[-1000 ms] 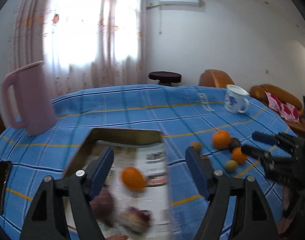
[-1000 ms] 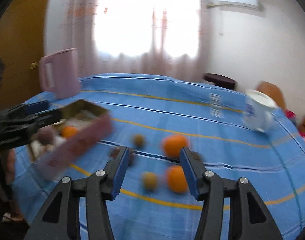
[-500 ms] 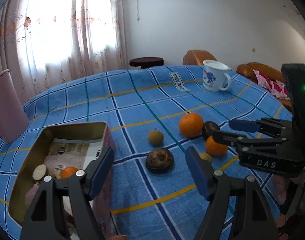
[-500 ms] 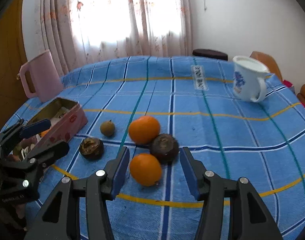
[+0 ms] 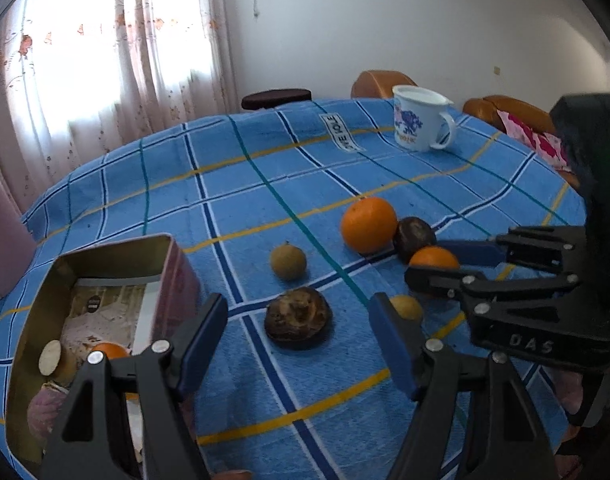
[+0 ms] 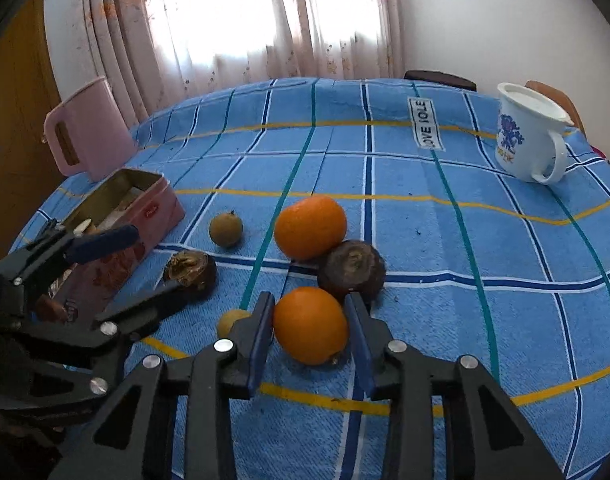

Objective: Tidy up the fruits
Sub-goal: 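Grasp a brown round fruit with the left tool while the right tool grasps an orange, then carry the brown fruit with the left tool while the right tool carries the orange toward the tin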

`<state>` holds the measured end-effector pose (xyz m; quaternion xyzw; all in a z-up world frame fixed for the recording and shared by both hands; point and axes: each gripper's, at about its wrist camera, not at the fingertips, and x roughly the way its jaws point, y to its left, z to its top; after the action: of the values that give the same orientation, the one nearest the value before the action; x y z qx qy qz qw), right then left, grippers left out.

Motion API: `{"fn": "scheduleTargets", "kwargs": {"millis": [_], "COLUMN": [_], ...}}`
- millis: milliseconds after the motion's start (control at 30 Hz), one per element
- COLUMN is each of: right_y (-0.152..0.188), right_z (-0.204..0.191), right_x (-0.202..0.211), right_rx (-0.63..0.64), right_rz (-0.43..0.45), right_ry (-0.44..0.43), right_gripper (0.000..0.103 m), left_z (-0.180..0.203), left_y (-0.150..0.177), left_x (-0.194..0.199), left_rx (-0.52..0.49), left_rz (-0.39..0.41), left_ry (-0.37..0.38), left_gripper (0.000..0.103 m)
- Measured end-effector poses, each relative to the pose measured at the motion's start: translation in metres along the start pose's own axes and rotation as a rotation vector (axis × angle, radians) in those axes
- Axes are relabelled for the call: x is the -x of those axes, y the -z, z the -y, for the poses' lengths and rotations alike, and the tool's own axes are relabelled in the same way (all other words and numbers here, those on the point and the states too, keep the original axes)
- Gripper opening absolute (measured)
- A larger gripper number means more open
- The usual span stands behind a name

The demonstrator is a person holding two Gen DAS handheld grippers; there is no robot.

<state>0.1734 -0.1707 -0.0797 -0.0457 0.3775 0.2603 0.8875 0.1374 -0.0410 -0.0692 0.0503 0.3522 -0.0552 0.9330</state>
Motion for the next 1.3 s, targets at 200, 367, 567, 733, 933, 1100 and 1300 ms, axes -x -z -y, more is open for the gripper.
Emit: {"fn": "scheduleTargets", "kwargs": {"millis": [200,367,567,733,933,1100,1300], "right_y": [0.000,-0.001,0.000,0.002,0.002,0.003,0.005], "right_z": [0.001,0.003,0.003,0.002,0.001,-0.002,-0.005], "right_x": [0.014,0.014,0.019,0.027,0.033,0.037,0.042], "right_rx": [-0.006,-0.015,-0.018,-0.013,-0.006,0.005,0.019], "right_rz": [0.062,0.065,0.091,0.129,0.161,0.183,0.210], "right_ry": [0.029,0.021,0.014,0.004,-0.002,-0.008,-0.005], "right_gripper": [0.038,0.038,0.038,0.038,0.038,0.038,0.038], "left_z": [0.003,-0.001,-0.004,-0.011,-0.010,-0.009,-0.005], "left_y": [-0.002,-0.005,-0.005,-0.005,-0.006,-0.006,-0.006], "left_x": [-0.018,-0.030,-0.029,-0.020,-0.009,-0.001,0.009], "left_rx": [-0.007,0.016,0.034,0.058,0.057,0.047,0.026], "left_rz": [-0.083,-0.121,-0.113,-0.067,-0.009,0.039,0.096], "left_ry": [0.036,0.039,0.042,0.058,0.052,0.038,0.019], "left_gripper": [0.066,0.051,0.044,0.044,0.044,0.044,0.044]}}
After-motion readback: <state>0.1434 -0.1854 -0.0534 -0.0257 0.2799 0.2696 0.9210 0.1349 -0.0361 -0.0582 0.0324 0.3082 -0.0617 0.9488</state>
